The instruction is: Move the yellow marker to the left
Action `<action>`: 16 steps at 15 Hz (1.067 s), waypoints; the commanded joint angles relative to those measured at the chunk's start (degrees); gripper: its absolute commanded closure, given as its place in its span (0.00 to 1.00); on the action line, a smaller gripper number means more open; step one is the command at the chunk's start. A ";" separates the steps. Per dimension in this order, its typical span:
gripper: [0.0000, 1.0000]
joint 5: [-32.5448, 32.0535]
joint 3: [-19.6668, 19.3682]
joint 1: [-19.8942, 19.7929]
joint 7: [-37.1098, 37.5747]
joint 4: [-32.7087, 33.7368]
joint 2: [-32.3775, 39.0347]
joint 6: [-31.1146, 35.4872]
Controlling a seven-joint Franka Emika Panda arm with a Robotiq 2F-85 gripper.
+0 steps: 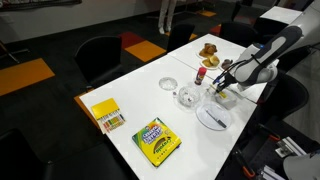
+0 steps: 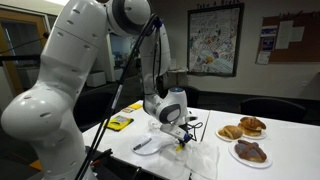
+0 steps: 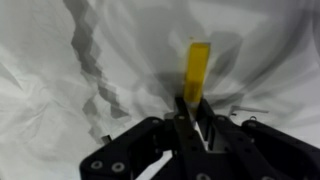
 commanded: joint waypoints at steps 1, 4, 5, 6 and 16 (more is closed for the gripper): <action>0.96 -0.40 2.17 0.74 -0.03 -2.13 -4.83 -3.57; 0.96 0.49 4.87 2.30 -0.53 -3.46 -9.04 -6.97; 0.96 0.99 5.82 2.93 -1.00 -3.65 -10.16 -7.96; 0.96 1.71 7.11 3.32 -1.71 -3.61 -11.26 -9.45; 0.96 3.14 9.48 19.03 -7.39 -1.50 -16.00 -15.27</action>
